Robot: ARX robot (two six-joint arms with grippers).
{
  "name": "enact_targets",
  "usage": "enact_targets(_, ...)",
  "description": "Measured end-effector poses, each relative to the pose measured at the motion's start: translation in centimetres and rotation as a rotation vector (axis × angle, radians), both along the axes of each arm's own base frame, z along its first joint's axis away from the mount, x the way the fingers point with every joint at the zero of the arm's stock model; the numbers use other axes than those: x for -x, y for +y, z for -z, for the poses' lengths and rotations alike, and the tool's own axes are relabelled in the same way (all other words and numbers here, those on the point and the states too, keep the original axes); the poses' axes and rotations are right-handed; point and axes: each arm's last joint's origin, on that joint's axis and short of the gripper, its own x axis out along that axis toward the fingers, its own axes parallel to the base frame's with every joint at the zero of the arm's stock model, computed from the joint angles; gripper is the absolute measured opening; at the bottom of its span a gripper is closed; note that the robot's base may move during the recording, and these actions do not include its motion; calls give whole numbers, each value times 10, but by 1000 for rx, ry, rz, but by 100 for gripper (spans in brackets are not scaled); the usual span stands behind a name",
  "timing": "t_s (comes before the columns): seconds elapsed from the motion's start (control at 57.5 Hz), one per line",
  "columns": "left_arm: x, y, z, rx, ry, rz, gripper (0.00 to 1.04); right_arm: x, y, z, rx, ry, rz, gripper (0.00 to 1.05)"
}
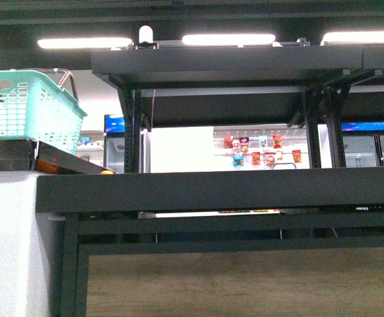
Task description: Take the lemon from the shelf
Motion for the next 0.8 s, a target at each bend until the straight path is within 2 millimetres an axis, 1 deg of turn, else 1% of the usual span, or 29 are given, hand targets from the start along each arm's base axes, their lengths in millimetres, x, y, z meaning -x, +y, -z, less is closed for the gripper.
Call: enact_targets(0.8,0,0,0,0,0,0,97,0,0,0,0,0,0,97)
